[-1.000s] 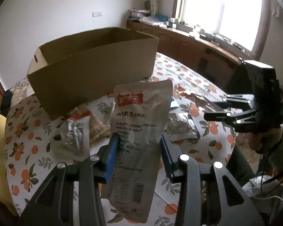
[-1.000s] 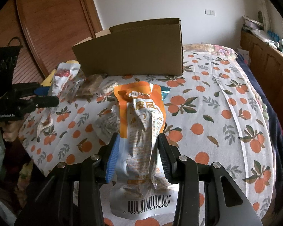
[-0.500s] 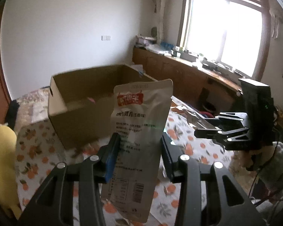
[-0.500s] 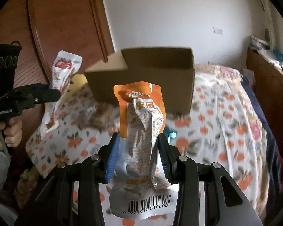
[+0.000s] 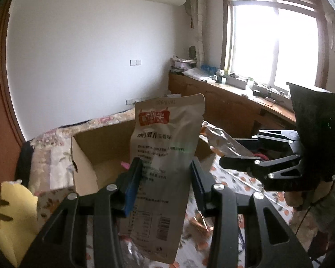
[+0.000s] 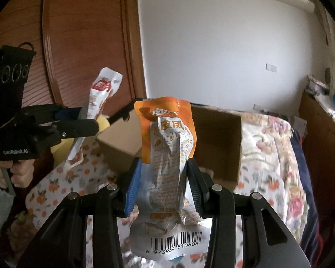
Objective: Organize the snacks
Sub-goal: 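Lower both packets into the box and open both grippers, then withdraw both grippers from the box toward the snacks on the bed, then reach the left gripper to the white red-top packet while the right reaches the silver blue-print packet, then close the left gripper on the white packet while the right grasps the silver packet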
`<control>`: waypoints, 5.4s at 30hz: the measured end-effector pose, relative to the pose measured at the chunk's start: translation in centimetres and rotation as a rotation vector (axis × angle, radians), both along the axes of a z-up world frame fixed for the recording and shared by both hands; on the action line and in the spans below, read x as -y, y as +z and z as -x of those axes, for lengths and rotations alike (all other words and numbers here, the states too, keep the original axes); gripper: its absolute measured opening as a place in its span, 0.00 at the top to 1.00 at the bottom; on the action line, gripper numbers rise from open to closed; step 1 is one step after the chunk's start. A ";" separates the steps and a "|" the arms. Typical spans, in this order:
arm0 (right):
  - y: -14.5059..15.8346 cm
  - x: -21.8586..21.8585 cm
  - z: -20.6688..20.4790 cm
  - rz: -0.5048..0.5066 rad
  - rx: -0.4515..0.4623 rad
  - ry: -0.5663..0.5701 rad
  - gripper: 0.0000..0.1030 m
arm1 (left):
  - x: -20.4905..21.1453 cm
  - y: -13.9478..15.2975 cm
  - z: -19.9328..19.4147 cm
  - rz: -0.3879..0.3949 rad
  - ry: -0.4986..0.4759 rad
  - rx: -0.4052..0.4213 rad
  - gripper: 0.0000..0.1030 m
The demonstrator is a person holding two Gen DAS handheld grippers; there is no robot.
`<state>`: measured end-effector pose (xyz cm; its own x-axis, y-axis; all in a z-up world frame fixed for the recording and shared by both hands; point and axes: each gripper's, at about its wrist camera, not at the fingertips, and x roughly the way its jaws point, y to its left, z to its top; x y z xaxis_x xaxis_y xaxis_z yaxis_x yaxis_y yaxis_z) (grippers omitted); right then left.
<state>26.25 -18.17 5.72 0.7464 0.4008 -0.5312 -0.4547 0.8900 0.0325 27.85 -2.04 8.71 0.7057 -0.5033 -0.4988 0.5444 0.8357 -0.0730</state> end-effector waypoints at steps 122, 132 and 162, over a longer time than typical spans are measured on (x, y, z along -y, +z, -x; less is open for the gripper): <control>-16.4 0.4 7.3 -0.025 -0.283 -0.035 0.31 | -3.8 -19.9 0.2 -0.159 0.174 -0.318 0.33; -16.4 0.2 7.4 -0.020 -0.282 -0.029 0.31 | -4.6 -20.5 0.2 -0.095 0.159 -0.365 0.36; -17.1 -1.9 7.1 0.104 -0.304 0.006 0.30 | -3.7 -18.4 9.3 -0.015 0.142 -0.273 0.49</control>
